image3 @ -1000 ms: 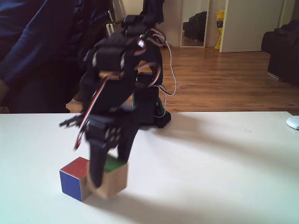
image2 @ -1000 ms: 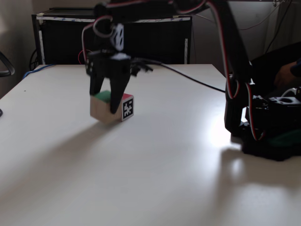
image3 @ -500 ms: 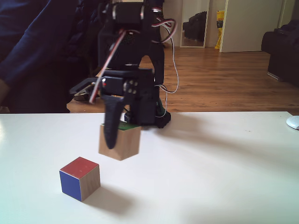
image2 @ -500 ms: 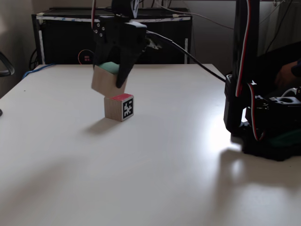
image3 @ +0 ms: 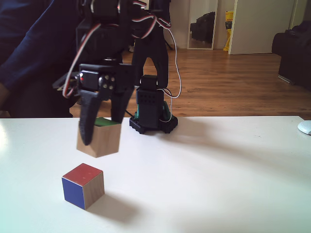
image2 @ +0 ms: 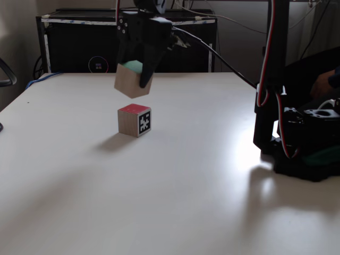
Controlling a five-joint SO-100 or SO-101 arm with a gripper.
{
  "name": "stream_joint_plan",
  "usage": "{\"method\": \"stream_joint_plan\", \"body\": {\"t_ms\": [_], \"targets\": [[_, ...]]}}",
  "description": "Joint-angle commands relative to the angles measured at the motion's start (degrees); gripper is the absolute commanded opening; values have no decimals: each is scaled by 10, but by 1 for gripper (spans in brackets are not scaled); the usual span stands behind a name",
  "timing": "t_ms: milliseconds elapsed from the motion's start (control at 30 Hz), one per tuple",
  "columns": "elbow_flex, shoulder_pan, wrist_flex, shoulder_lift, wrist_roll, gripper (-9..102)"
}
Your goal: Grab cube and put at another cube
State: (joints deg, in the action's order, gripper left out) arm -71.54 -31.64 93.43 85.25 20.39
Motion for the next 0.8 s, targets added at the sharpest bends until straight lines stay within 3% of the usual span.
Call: {"method": "stream_joint_plan", "body": {"t_ms": [0, 767], "targets": [[33, -18, 3, 3, -14, 14], [68, -69, 4, -103, -47, 15]]}}
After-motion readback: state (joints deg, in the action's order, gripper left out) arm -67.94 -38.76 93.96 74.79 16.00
